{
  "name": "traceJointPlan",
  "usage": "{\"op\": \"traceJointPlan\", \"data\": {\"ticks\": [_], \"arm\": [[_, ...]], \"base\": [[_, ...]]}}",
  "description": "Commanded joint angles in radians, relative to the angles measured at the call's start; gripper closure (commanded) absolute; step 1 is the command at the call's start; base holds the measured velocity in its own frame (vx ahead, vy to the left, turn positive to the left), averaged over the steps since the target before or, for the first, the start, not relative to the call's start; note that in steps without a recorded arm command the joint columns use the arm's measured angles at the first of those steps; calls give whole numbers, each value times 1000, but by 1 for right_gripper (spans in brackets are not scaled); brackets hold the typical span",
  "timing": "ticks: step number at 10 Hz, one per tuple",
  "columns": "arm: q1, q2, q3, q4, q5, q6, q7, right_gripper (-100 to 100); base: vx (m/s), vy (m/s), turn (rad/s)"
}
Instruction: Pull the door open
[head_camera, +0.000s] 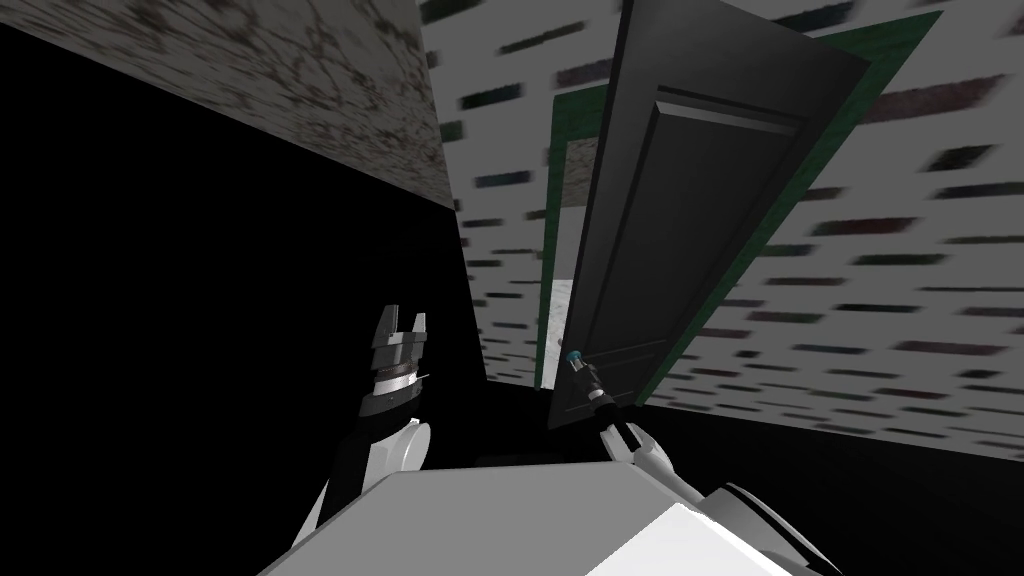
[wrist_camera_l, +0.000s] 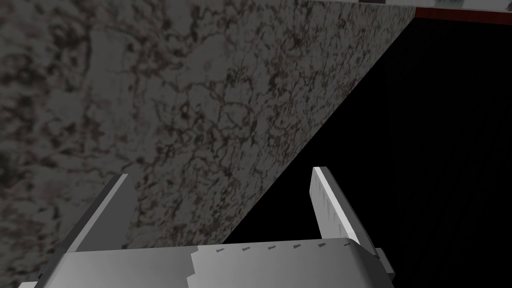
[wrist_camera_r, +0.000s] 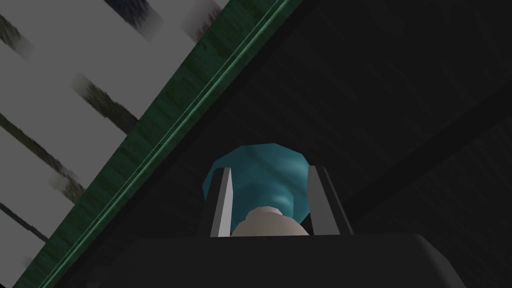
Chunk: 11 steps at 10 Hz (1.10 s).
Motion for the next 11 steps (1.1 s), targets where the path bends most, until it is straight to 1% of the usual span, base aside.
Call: {"op": "traceJointPlan", "data": {"ticks": [1, 2, 3, 5, 7, 8, 9, 10, 11], "arm": [[5, 6, 10, 20, 0, 0, -47, 100], [5, 6, 10, 20, 0, 0, -47, 100], [4, 7, 17, 18, -2, 1, -88, 100], [3, 8, 23, 16, -3, 2, -128, 100], [3, 8, 23, 16, -3, 2, -128, 100], [2, 9, 28, 14, -4, 3, -168, 100], [0, 10, 34, 12, -5, 4, -194, 100], [0, 10, 34, 12, -5, 4, -208, 100], [-1, 11, 40, 10, -6, 6, -244, 100]], "base": [[-6, -13, -13], [-8, -12, -7], [-7, -17, -15], [-11, -28, -7], [-3, -3, 3], [1, -12, -12], [-3, -24, -19], [-4, -21, 2], [-12, -21, -3]]}}
